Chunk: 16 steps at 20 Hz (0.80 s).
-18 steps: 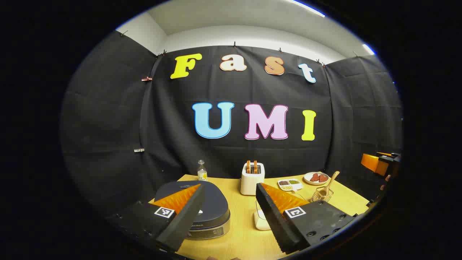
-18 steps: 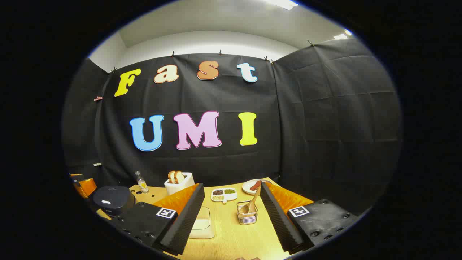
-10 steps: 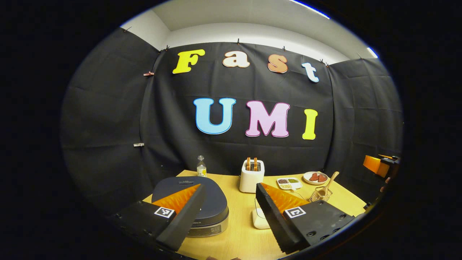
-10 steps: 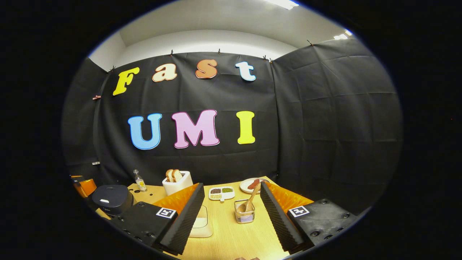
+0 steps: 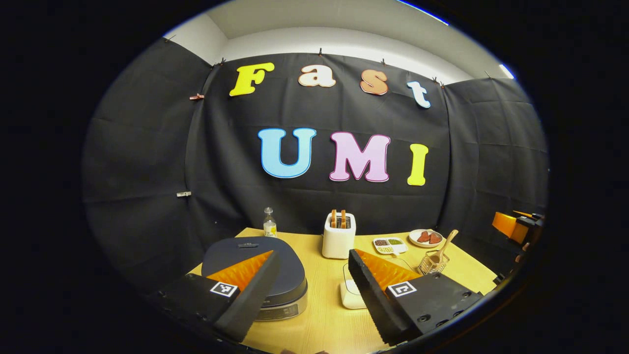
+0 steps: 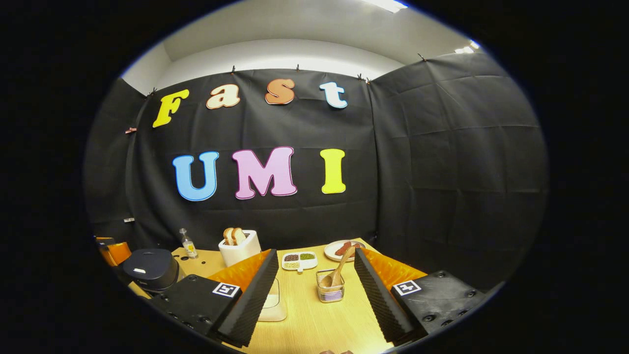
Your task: Close the left gripper, press the button to open the rice cooker; take a wooden spoon from the chopstick holder with the right hand, scoop a spoonful of rice and pour it into the rice cooker, then put the wooden spoon back into the chopstick holder.
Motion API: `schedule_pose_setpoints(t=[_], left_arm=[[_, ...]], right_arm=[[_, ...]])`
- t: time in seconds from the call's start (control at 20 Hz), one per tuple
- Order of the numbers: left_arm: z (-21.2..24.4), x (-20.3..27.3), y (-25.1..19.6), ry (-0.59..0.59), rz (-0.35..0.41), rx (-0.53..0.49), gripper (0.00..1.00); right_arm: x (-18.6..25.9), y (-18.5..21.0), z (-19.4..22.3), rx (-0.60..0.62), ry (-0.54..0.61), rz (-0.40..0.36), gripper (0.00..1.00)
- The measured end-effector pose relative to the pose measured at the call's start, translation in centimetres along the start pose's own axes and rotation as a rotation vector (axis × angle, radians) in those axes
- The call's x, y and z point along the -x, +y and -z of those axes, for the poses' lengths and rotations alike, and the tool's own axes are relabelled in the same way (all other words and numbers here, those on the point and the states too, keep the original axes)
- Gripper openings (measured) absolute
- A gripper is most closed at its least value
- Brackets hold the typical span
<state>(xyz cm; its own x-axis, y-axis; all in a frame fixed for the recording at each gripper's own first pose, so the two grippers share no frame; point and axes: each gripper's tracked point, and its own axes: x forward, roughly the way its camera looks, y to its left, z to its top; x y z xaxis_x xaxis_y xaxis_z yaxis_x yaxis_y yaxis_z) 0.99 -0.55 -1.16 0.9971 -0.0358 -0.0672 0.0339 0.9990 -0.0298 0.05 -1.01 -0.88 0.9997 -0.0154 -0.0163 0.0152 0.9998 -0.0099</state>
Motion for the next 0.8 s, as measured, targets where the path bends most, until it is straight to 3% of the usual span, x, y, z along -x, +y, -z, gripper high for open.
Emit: schedule_pose_setpoints(t=[0.3, 0.5, 0.7, 0.8], left_arm=[[-0.9, -1.3, 2.4, 0.04, -0.024, 0.025, 0.94], [-1.3, -2.2, 5.6, 0.092, -0.049, 0.051, 0.79], [-0.8, -3.1, 8.2, 0.153, -0.042, 0.062, 0.48], [0.2, -3.6, 9.1, 0.198, -0.03, 0.078, 0.24]], right_arm=[[-0.8, 0.8, -0.1, 0.001, 0.002, -0.025, 0.97], [-1.2, 1.3, 0.0, -0.002, 0.004, -0.029, 0.97], [-1.0, 1.3, 0.4, -0.011, 0.01, -0.014, 0.97], [-0.8, 1.0, 0.9, -0.007, 0.019, -0.007, 0.97]])
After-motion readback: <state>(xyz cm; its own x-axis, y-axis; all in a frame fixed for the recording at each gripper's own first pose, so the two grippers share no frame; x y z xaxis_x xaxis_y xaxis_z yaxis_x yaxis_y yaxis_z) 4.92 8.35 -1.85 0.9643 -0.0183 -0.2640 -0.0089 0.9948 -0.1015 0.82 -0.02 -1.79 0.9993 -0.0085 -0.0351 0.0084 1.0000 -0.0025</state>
